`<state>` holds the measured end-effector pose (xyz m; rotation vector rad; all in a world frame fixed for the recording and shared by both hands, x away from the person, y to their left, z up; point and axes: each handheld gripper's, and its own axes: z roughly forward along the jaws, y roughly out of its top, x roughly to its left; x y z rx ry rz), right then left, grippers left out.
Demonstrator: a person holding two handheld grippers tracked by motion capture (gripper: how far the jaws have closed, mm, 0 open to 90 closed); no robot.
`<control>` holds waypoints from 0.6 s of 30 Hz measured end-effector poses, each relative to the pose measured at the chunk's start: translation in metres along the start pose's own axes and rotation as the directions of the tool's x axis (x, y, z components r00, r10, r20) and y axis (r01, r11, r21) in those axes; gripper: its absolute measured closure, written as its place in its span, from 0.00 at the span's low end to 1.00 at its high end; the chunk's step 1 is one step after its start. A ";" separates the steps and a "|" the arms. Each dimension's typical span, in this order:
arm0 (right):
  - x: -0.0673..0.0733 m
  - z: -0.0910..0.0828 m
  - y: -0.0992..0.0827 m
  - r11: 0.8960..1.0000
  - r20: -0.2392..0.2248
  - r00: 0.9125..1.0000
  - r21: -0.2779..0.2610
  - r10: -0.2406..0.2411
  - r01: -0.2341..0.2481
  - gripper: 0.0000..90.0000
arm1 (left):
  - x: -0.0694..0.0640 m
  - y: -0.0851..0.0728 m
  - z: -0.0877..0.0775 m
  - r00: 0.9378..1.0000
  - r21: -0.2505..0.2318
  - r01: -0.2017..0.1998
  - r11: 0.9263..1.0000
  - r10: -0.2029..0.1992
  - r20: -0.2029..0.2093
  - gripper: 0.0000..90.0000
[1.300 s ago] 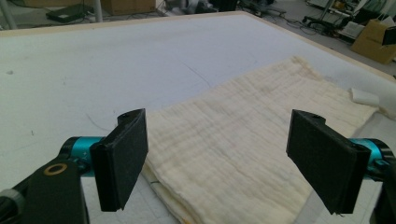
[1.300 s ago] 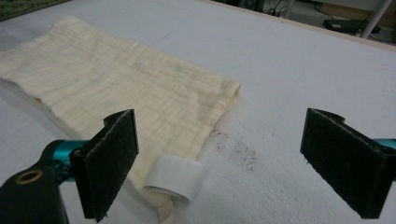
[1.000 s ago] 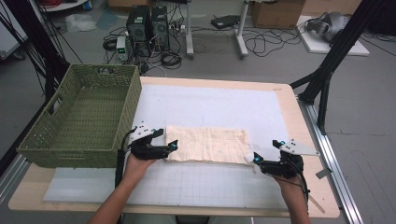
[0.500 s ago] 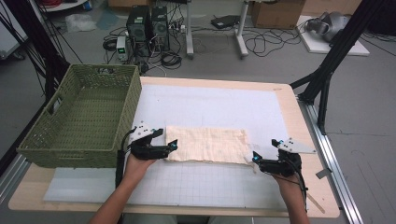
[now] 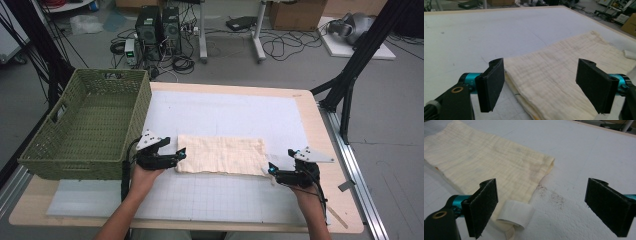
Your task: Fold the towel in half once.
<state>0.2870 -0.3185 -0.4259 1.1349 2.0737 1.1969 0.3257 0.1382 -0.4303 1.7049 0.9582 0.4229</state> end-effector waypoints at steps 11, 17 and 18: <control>-0.001 0.005 0.000 1.000 -0.024 1.000 0.006 0.001 -0.001 0.12 | 0.009 0.008 0.005 0.999 0.005 0.047 0.999 -0.047 -0.023 0.27; -0.001 0.005 0.001 1.000 -0.026 1.000 0.001 0.006 -0.006 0.12 | 0.015 0.020 0.014 0.998 0.021 0.056 0.998 -0.055 -0.026 0.27; -0.001 0.005 0.001 1.000 -0.026 1.000 0.001 0.002 -0.002 0.12 | 0.016 0.021 0.016 0.998 0.018 0.060 0.998 -0.060 -0.021 0.27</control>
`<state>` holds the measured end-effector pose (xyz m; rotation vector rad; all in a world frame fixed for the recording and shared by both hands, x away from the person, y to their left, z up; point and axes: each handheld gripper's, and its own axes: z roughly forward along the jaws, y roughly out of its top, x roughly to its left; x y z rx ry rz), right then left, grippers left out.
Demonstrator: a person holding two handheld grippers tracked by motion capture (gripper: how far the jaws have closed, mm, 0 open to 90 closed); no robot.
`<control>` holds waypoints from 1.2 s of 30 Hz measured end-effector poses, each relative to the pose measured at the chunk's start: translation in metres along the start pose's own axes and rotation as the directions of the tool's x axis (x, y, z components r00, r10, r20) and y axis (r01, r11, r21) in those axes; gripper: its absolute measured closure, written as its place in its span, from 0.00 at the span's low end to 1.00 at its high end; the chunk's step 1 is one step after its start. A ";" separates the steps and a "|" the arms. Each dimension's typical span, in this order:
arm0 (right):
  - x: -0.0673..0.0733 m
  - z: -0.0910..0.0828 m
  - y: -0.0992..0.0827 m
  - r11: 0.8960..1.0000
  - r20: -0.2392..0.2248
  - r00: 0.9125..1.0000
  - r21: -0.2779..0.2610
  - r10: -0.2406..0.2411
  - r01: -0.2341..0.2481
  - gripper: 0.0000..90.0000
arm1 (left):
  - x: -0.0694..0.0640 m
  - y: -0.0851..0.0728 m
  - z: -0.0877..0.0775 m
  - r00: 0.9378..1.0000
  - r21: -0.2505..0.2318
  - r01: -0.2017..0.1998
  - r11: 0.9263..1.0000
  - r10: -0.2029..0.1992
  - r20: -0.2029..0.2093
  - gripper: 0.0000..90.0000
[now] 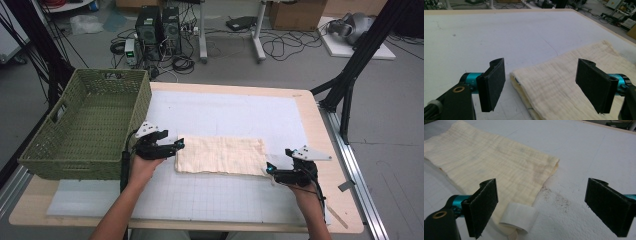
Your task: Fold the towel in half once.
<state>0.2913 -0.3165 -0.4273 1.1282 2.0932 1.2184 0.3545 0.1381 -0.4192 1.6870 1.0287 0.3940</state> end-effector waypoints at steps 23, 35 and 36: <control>0.001 0.002 -0.003 1.000 -0.002 1.000 0.022 -0.006 0.006 0.12 | 0.020 0.013 0.057 0.995 0.187 -0.010 0.982 0.028 -0.092 0.38; 0.000 0.001 -0.003 1.000 -0.001 1.000 0.021 0.006 -0.006 0.12 | 0.018 0.009 0.063 0.992 0.222 -0.069 0.973 0.091 -0.090 0.47; 0.000 0.001 -0.003 1.000 -0.001 1.000 0.019 0.003 -0.003 0.12 | 0.018 0.009 0.063 0.992 0.226 -0.068 0.972 0.090 -0.087 0.48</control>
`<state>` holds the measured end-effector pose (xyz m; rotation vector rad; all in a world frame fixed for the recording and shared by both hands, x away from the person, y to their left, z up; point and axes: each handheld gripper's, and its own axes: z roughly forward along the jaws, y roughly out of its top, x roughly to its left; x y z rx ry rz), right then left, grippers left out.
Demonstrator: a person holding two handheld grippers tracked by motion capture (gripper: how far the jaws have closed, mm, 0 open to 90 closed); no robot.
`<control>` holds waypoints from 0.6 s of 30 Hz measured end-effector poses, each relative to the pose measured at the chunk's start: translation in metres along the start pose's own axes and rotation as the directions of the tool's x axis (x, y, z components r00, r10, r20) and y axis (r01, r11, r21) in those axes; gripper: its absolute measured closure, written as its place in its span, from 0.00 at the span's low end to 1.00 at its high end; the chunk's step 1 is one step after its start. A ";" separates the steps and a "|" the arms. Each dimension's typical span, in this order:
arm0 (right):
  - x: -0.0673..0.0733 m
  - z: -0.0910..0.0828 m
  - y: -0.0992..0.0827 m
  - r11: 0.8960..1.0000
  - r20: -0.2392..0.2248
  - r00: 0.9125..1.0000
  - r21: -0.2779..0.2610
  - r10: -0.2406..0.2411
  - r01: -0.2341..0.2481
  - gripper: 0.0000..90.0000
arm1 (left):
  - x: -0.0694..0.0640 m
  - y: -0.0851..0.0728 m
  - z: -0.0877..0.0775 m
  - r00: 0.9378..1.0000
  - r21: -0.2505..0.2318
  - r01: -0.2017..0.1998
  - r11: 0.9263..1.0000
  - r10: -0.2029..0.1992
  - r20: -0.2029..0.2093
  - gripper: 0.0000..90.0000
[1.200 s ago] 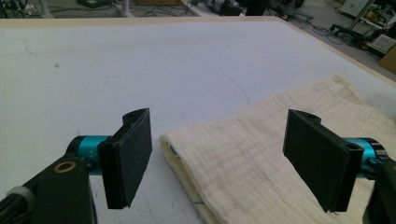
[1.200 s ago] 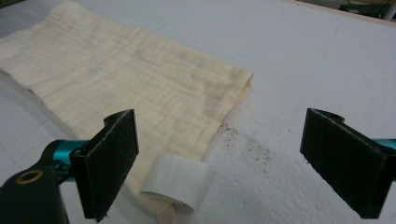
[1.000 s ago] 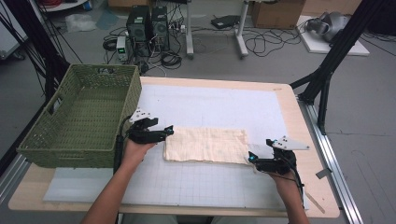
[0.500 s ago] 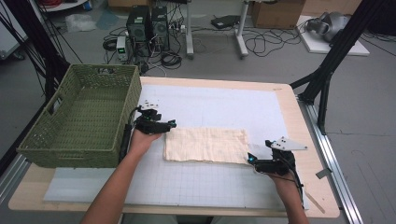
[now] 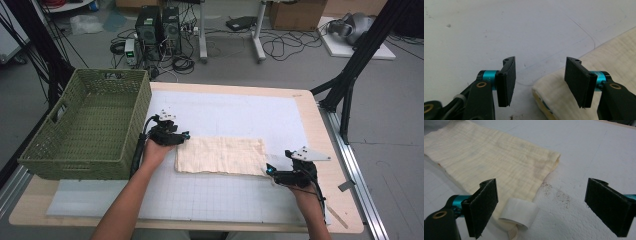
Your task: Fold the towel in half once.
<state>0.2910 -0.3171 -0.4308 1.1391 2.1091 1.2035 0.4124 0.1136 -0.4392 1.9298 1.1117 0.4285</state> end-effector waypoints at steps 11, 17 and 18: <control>0.000 0.000 0.000 1.000 0.003 1.000 0.000 0.005 -0.005 0.12 | 0.000 -0.005 0.007 0.999 0.060 -0.043 0.997 0.043 0.005 0.55; 0.000 0.000 0.000 1.000 0.004 1.000 0.001 0.015 -0.015 0.12 | 0.000 -0.006 0.006 0.999 0.060 -0.050 0.997 0.049 0.014 0.64; 0.000 0.000 0.000 1.000 0.003 1.000 0.000 0.014 -0.014 0.12 | 0.000 -0.006 0.005 0.998 0.061 -0.057 0.996 0.056 0.020 0.67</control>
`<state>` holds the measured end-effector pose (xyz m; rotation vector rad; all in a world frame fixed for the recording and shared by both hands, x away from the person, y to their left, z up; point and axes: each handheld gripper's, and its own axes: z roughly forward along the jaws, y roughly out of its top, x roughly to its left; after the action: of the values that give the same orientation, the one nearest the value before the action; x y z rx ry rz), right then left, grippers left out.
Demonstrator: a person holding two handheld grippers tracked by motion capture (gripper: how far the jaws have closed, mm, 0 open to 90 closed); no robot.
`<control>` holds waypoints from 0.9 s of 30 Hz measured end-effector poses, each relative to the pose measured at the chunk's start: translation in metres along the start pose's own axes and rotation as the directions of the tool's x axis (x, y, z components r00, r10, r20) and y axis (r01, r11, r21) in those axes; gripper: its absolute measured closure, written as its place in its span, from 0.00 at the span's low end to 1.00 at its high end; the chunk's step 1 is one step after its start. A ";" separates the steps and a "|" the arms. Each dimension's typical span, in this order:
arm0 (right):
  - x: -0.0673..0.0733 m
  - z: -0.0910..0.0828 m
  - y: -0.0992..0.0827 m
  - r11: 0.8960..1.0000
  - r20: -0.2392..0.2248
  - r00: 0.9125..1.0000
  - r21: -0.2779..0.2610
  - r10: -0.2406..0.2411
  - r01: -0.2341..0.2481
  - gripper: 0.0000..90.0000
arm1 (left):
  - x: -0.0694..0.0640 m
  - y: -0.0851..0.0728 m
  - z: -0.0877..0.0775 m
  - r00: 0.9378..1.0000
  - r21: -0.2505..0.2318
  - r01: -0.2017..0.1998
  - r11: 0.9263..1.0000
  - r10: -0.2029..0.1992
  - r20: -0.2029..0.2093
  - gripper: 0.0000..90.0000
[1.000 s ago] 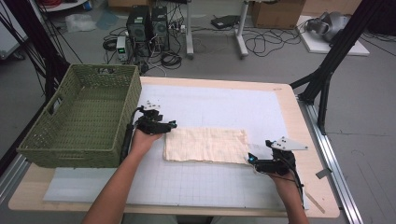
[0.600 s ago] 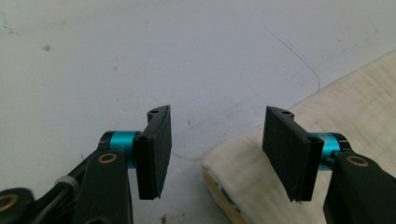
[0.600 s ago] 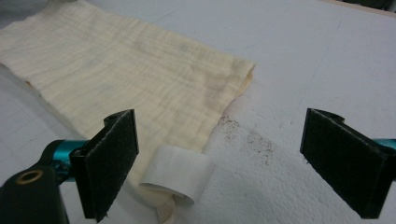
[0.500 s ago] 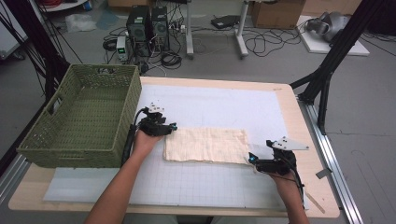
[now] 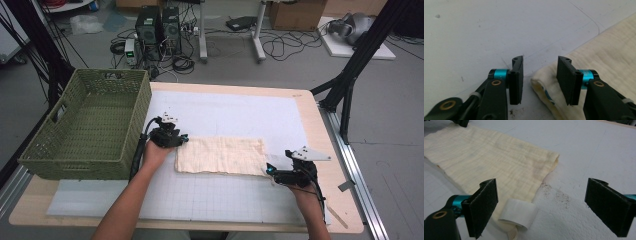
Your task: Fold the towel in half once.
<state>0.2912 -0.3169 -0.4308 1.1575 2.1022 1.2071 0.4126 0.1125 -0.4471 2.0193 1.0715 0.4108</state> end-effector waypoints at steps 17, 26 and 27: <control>-0.001 0.000 0.002 1.000 0.008 1.000 -0.005 -0.004 0.004 0.12 | -0.003 -0.003 -0.003 0.999 -0.039 -0.030 0.999 0.030 0.020 0.94; 0.001 0.004 0.004 1.000 0.008 1.000 -0.003 -0.005 0.005 0.12 | -0.003 -0.006 -0.006 1.000 -0.073 -0.008 0.997 0.010 0.025 0.94; 0.001 0.004 0.004 1.000 0.005 1.000 -0.003 0.001 -0.001 0.12 | -0.002 -0.006 -0.007 1.000 -0.073 -0.008 0.997 0.010 0.027 0.94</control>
<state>0.2955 -0.3130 -0.4294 1.1596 2.0960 1.2062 0.4041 0.1158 -0.4472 1.9613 1.0168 0.4203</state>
